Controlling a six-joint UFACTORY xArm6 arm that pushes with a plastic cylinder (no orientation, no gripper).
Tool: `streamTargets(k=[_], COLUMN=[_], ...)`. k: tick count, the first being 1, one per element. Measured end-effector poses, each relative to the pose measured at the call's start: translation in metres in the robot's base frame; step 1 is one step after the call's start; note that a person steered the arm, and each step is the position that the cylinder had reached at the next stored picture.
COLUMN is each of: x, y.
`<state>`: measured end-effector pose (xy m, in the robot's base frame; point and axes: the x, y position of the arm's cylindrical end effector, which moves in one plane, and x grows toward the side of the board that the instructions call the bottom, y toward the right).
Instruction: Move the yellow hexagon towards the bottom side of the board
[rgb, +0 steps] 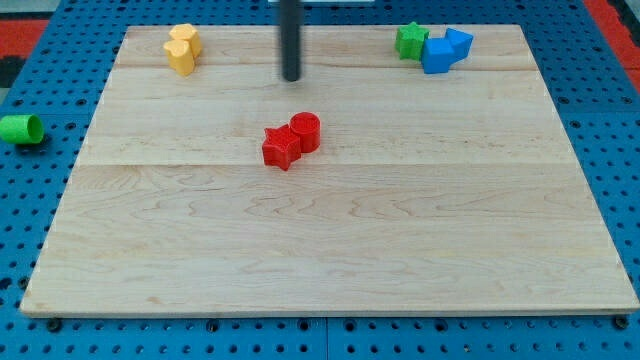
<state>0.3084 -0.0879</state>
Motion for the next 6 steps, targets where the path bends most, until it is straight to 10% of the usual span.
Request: streamTargets(k=[6], x=[0.076], y=[-0.081])
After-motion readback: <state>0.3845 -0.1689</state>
